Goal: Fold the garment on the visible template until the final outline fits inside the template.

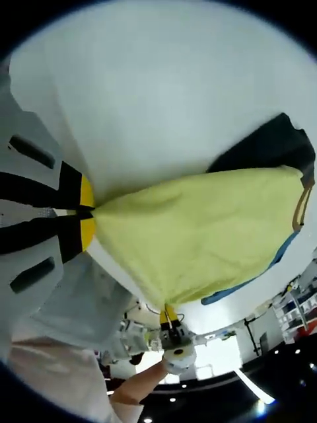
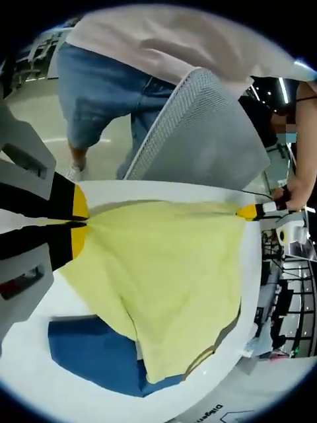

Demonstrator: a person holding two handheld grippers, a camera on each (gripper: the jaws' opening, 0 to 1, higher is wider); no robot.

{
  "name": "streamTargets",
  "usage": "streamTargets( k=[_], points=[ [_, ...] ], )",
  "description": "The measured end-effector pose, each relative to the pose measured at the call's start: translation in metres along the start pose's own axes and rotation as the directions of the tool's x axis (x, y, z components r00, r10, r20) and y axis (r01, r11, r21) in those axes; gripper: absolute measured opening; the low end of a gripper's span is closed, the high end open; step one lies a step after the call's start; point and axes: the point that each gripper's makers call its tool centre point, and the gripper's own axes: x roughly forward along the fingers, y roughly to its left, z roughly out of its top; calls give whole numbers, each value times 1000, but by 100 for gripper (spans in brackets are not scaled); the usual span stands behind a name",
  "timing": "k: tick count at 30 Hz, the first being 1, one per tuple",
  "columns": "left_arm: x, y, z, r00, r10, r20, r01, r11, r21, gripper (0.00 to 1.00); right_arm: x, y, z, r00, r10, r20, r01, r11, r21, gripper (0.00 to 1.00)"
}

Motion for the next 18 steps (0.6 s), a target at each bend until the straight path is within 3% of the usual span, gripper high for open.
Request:
streamTargets(
  k=[5,9,11,13,16,18],
  points=[
    [2,14,-6,998,63,-22,-63,998,27,2,0,2,-2,1000,9,3,-10,1000,22,0],
    [-1,40,-16,976,210,-59,-203,974,103,0,-5,1,-4,1000,8,4,-8,999,40,7],
    [0,37,-17,981,189,-49,-184,979,91,0,-9,1,-5,1000,11,6,-12,999,48,11],
    [3,27,-9,992,128,11,-128,989,68,0,-14,0,-7,1000,8,14,-9,998,58,11],
    [0,23,-2,989,138,51,-142,987,73,1,-23,-7,-5,999,-14,47,10,995,103,14],
    [-1,17,3,988,126,85,-132,988,76,2,-30,-19,-4,996,-66,68,57,991,123,12]
  ],
)
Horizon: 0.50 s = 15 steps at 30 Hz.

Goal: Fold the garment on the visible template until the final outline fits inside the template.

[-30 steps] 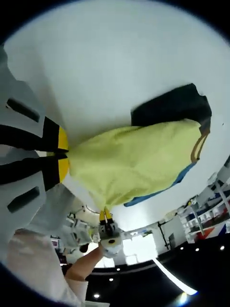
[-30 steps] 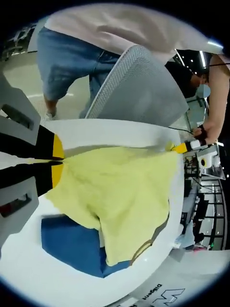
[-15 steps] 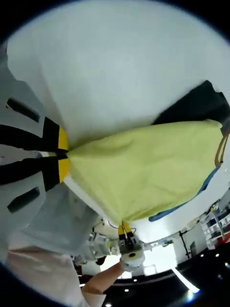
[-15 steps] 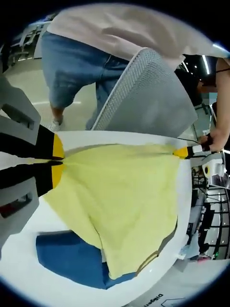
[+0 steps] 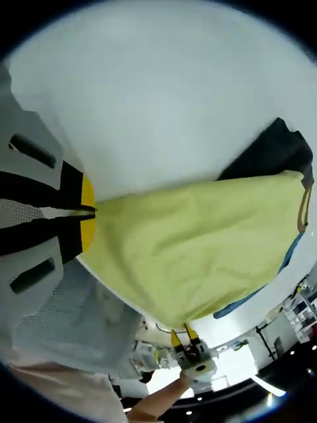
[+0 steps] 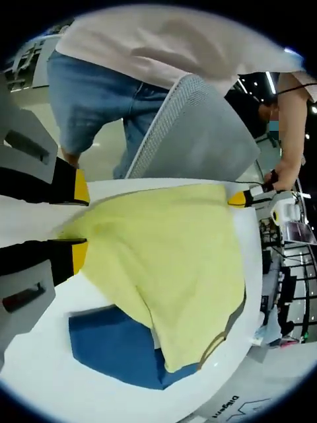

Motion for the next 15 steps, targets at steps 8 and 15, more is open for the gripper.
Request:
streamTargets(
  k=[8,15],
  points=[
    [-5,-20,36,981,-31,191,22,999,49,16,-10,-52,7,980,-195,46,192,979,66,9],
    [-3,-39,54,948,-73,309,15,982,188,23,-8,-84,8,948,-314,53,309,947,89,9]
  ],
)
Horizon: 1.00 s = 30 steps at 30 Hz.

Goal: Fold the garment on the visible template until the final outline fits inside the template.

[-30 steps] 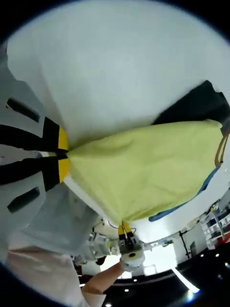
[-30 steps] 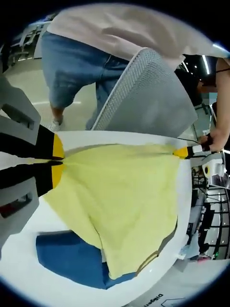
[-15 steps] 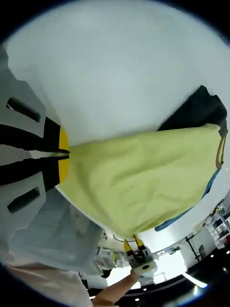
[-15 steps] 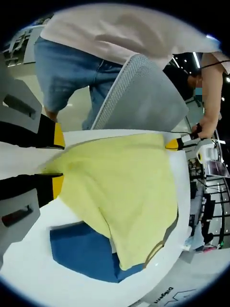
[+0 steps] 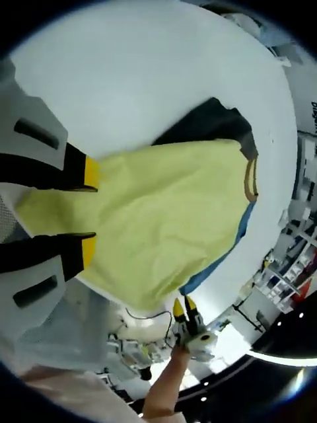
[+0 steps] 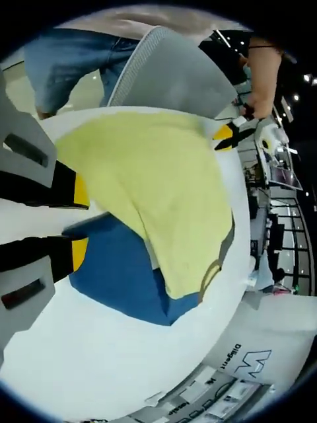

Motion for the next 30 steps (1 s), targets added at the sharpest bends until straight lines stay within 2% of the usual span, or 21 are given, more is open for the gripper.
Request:
streamTargets(
  k=[3,5,6,8,10,12,14,15,17,21,23,25,26,30],
  points=[
    [3,-6,3,999,0,33,-2,999,42,25,5,-1,0,1000,-11,1,11,1000,-18,10],
    [8,-9,4,999,1,54,-7,995,102,29,9,-1,2,1000,-19,1,19,998,-60,9],
    [9,-14,5,998,-3,65,-7,987,158,31,12,-2,2,1000,-29,-8,29,996,-86,9],
    [13,-16,-1,999,5,52,-14,986,165,32,17,-1,2,1000,-27,-10,26,994,-103,9],
    [15,-17,-2,998,7,62,-19,981,194,33,19,0,2,999,-36,-16,33,991,-126,8],
    [17,-18,-4,998,10,69,-25,975,222,34,20,-1,2,999,-39,-17,37,990,-139,1],
    [20,-18,-9,998,10,58,-24,972,235,37,20,-5,0,998,-65,-20,61,987,-148,0],
    [22,-19,-11,999,9,53,-21,970,244,39,18,-8,7,997,-73,13,74,990,-120,0],
    [24,-19,-16,999,15,32,-23,965,263,44,17,-7,10,998,-61,35,63,997,-51,0],
    [28,-26,-24,1000,1,9,-3,957,291,46,10,-12,9,996,-73,48,75,996,-47,0],
    [28,-27,-25,1000,-1,12,-3,957,290,47,11,-12,3,997,-73,22,75,993,-96,1],
    [28,-29,-24,1000,-8,18,2,957,289,48,15,-6,2,999,-48,25,50,995,-86,15],
    [29,-30,-24,1000,-8,18,3,957,290,48,17,-2,4,999,-32,33,35,995,-94,15],
    [29,-31,-23,1000,-10,24,2,958,286,49,25,3,5,1000,-28,-5,27,974,-223,12]
  ],
)
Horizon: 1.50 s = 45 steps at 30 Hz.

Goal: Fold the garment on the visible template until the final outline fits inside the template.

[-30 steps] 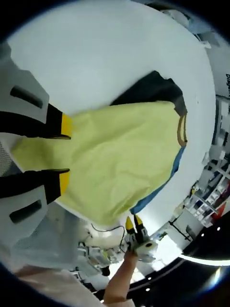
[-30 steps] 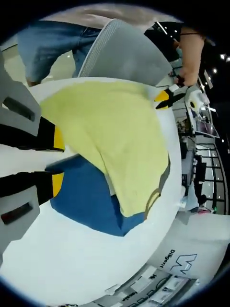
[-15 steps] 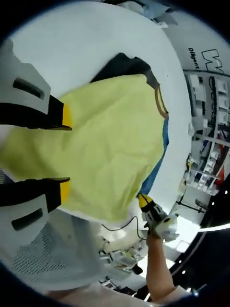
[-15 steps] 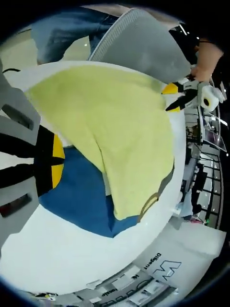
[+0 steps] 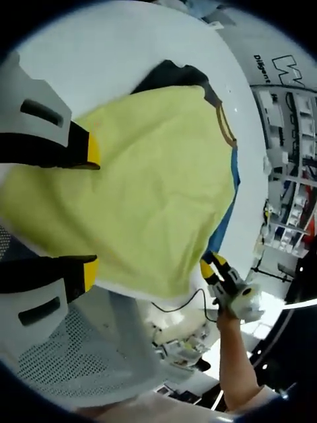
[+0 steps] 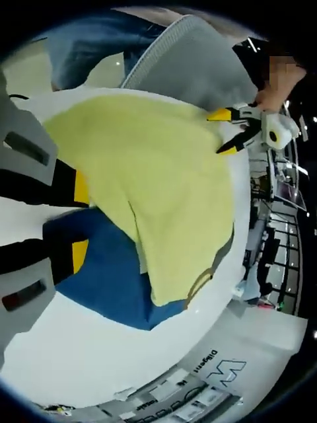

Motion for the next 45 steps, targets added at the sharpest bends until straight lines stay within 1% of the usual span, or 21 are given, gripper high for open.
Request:
streamTargets(
  k=[1,3,5,11,14,15,17,18,19,20,23,26,27,29,32,33,34,37,41,43,45],
  points=[
    [0,0,0,1000,1,0,-1,1000,-1,49,3,-1,-1,1000,-9,-16,9,999,-33,12],
    [1,1,0,1000,3,0,-3,1000,-5,50,4,-3,4,1000,-9,7,9,1000,-8,9],
    [1,1,0,1000,5,-1,-5,1000,-6,50,7,-4,7,1000,-7,13,7,999,-38,0],
    [4,3,-3,1000,11,-18,-11,1000,3,51,-4,-23,18,994,-52,100,36,988,151,0],
    [5,3,-5,1000,15,-26,-14,1000,12,52,-16,-37,21,983,-89,160,37,953,301,0],
    [5,2,-5,999,15,-29,-15,1000,15,52,-23,-46,22,974,-117,194,37,926,375,0],
    [6,2,-7,999,15,-33,-14,1000,17,53,-31,-60,18,963,-163,213,50,889,455,0],
    [6,2,-7,999,17,-34,-16,1000,19,53,-35,-66,18,954,-190,233,45,857,513,0],
    [7,2,-7,999,18,-33,-17,1000,20,53,-41,-76,16,941,-225,253,37,811,584,0],
    [7,2,-7,999,18,-33,-17,1000,20,53,-45,-82,13,932,-249,263,33,780,625,0],
    [7,2,-6,999,20,-38,-19,1000,21,52,-59,-107,-2,899,-347,266,25,648,761,0],
    [7,3,-5,999,23,-40,-22,1000,21,53,-67,-122,-15,878,-409,249,33,569,822,0],
    [7,3,-5,999,24,-41,-23,1000,21,53,-69,-127,-21,870,-428,243,24,529,848,0],
    [7,3,-4,999,24,-42,-23,1000,21,53,-71,-131,-29,867,-448,218,28,481,876,0],
    [8,3,-3,999,25,-41,-24,999,22,53,-73,-136,-47,859,-489,154,55,387,920,0],
    [8,3,-3,999,25,-42,-24,999,22,53,-74,-142,-55,856,-499,136,68,370,926,0],
    [8,3,-3,999,26,-42,-25,999,23,53,-75,-144,-59,853,-506,127,84,375,923,0],
    [8,3,-2,999,29,-40,-28,999,22,53,-73,-146,-72,857,-509,74,121,340,933,0],
    [7,5,-2,998,33,-45,-32,999,22,53,-70,-154,-93,854,-521,0,192,314,930,0],
    [6,6,-2,998,37,-46,-36,999,20,54,-73,-155,-101,845,-531,-68,276,323,905,0],
    [6,6,-2,998,38,-45,-37,999,19,54,-77,-161,-98,822,-564,-78,328,357,875,0]
  ],
)
